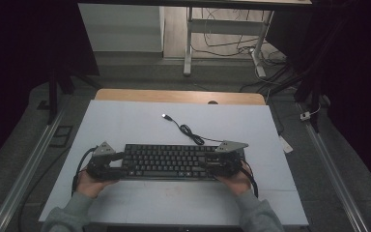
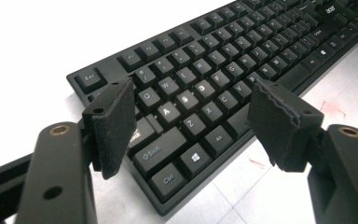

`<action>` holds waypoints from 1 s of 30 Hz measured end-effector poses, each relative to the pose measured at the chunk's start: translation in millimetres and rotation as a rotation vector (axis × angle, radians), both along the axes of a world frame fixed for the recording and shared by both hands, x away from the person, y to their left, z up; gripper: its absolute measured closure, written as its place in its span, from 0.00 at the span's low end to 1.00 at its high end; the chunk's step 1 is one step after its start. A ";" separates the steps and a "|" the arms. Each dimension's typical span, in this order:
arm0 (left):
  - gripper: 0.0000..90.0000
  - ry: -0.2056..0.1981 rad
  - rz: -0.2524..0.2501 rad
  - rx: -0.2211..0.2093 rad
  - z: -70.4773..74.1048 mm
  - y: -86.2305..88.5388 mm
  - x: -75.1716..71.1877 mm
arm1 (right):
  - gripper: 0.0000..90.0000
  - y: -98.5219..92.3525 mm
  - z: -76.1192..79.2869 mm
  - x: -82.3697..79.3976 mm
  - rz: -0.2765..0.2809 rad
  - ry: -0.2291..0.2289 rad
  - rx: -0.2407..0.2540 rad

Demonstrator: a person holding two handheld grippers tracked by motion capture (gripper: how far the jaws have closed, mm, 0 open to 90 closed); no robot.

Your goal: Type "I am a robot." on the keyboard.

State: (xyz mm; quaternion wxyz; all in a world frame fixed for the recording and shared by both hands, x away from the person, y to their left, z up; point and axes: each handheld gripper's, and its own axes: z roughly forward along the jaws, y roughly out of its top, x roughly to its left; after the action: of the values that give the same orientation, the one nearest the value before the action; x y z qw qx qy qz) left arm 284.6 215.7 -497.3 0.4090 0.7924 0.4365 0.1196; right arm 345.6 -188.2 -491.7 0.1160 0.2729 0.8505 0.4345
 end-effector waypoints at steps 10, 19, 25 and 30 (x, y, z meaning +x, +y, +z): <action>0.36 0.004 -0.004 0.009 -1.2 -2.1 0.9 | 0.59 0.4 7.8 -1.2 0.010 -0.001 0.046; 0.36 0.013 -0.012 0.023 -3.4 -5.1 2.1 | 0.59 13.4 15.8 -0.9 0.039 0.045 0.062; 0.36 0.014 -0.014 0.025 -4.4 -6.8 2.2 | 0.63 29.2 12.0 1.6 0.060 0.064 0.028; 0.36 0.015 -0.015 0.028 -4.8 -7.1 2.3 | 0.78 41.4 8.3 3.4 0.088 0.086 0.003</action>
State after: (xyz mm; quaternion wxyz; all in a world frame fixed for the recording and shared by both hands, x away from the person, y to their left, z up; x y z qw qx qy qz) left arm 286.9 208.6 -502.1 0.3956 0.8022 0.4318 0.1164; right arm 348.9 -146.7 -483.4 0.0596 0.2539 0.8653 0.4281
